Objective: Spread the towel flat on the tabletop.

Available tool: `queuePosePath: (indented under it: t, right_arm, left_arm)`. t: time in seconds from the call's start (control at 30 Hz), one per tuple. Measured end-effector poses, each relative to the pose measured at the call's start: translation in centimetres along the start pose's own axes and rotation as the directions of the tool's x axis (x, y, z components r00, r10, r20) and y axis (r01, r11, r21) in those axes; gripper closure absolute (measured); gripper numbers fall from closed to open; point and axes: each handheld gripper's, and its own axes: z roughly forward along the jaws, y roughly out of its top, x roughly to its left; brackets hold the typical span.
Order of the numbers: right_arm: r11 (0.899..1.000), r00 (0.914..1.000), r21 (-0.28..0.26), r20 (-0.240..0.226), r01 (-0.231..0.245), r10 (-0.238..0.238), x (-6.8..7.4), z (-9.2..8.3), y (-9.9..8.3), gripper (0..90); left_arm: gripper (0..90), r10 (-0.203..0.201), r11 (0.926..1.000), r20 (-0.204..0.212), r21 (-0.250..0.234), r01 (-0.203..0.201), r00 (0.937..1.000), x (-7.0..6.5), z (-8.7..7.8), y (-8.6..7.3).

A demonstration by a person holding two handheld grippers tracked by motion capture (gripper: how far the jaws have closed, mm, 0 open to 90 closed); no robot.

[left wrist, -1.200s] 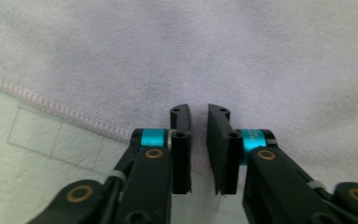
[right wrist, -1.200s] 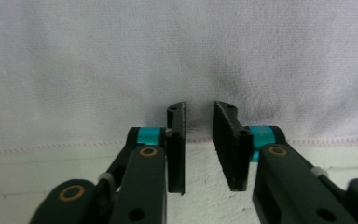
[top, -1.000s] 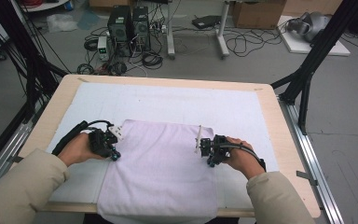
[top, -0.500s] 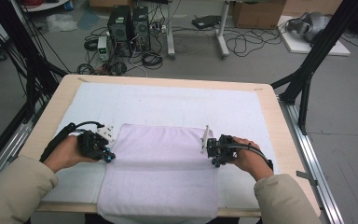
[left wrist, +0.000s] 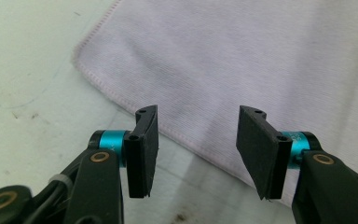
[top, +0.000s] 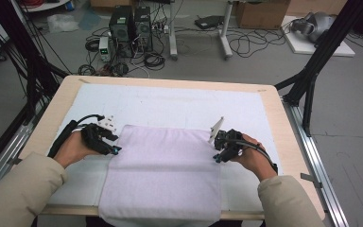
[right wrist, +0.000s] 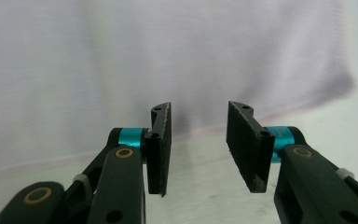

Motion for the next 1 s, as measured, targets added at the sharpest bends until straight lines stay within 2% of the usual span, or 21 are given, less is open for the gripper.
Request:
queuePosePath:
  t: [0.1, 0.17, 0.3, 0.33, 0.4, 0.5, 0.57, 0.63, 0.67, 0.77, 0.87, 0.9, 0.97, 1.0]
  right_arm:
    - [0.999, 0.9964, 0.019, 0.077, -0.039, 0.038, -1.2, 0.7, 0.2, 61.8]
    - [0.999, 0.9946, 0.009, 0.09, -0.052, 0.051, -2.0, 1.0, 0.5, 63.6]
    - [0.999, 0.9977, 0.016, 0.061, -0.029, 0.028, -2.8, 1.8, 1.3, 67.0]
    - [0.999, 0.9978, 0.026, 0.059, -0.031, 0.029, -2.9, 2.0, 1.4, 67.7]
    - [0.998, 0.9982, 0.067, 0.059, -0.017, 0.013, -3.2, 2.3, 2.0, 69.7]
    - [0.997, 0.9988, 0.075, 0.046, -0.017, 0.014, -3.8, 2.3, 2.6, 73.1]
    - [0.995, 0.9989, 0.096, 0.046, -0.011, 0.006, -4.1, 2.6, 2.8, 74.4]
    - [0.986, 0.9986, 0.167, 0.045, 0.019, -0.026, -4.3, 3.0, 3.1, 78.3]
    - [0.983, 0.9991, 0.18, 0.035, 0.018, -0.025, -4.3, 3.2, 3.2, 79.9]
    - [0.983, 0.9996, 0.184, 0.017, 0.017, -0.021, -4.4, 3.3, 3.3, 87.0]
    - [0.983, 0.9998, 0.181, 0.015, 0.013, -0.016, -4.5, 3.3, 3.3, 88.7]
    - [0.983, 0.9997, 0.182, 0.021, 0.011, -0.015, -4.5, 3.2, 3.3, 88.9]
    - [0.982, 0.9985, 0.188, 0.048, 0.016, -0.026, -4.7, 3.2, 3.3, 89.1]
    - [0.983, 0.9979, 0.185, 0.057, 0.018, -0.03, -4.8, 3.1, 3.3, 89.2]
  left_arm:
    - [51.8, -0.007, 1.0, -0.014, 0.004, 0.007, 0.9999, 0.8, 0.6, 0.3]
    - [53.6, -0.004, 0.9995, -0.012, 0.031, 0.004, 0.9999, 1.2, 0.8, 0.8]
    - [57.3, 0.016, 0.9988, 0.005, 0.046, -0.016, 0.9999, 1.8, 0.9, 2.0]
    - [58.4, 0.025, 0.9972, 0.0, 0.07, -0.025, 0.9997, 2.1, 1.0, 2.3]
    - [60.2, 0.009, 0.997, 0.017, 0.077, -0.01, 0.9998, 2.6, 1.5, 2.7]
    - [64.4, 0.02, 0.9938, 0.033, 0.109, -0.023, 0.9993, 2.9, 2.1, 3.0]
    - [67.0, 0.01, 0.9912, 0.038, 0.132, -0.015, 0.9992, 3.1, 2.5, 3.3]
    - [74.1, 0.012, 0.9871, 0.048, 0.159, -0.019, 0.9988, 3.2, 3.0, 3.5]
    - [76.6, 0.005, 0.9828, 0.054, 0.184, -0.015, 0.9985, 3.1, 3.4, 3.5]
    - [85.5, -0.001, 0.9831, 0.065, 0.183, -0.011, 0.9979, 3.1, 3.5, 3.7]
    - [88.5, 0.006, 0.9799, 0.058, 0.199, -0.018, 0.9983, 3.1, 3.5, 3.9]
    - [88.7, -0.003, 0.9807, 0.052, 0.195, -0.008, 0.9986, 3.0, 3.5, 3.9]
    - [88.9, 0.007, 0.9788, 0.03, 0.204, -0.013, 0.9995, 3.0, 3.3, 4.0]
    - [89.0, 0.005, 0.9807, 0.015, 0.195, -0.008, 0.9999, 3.1, 3.2, 4.0]
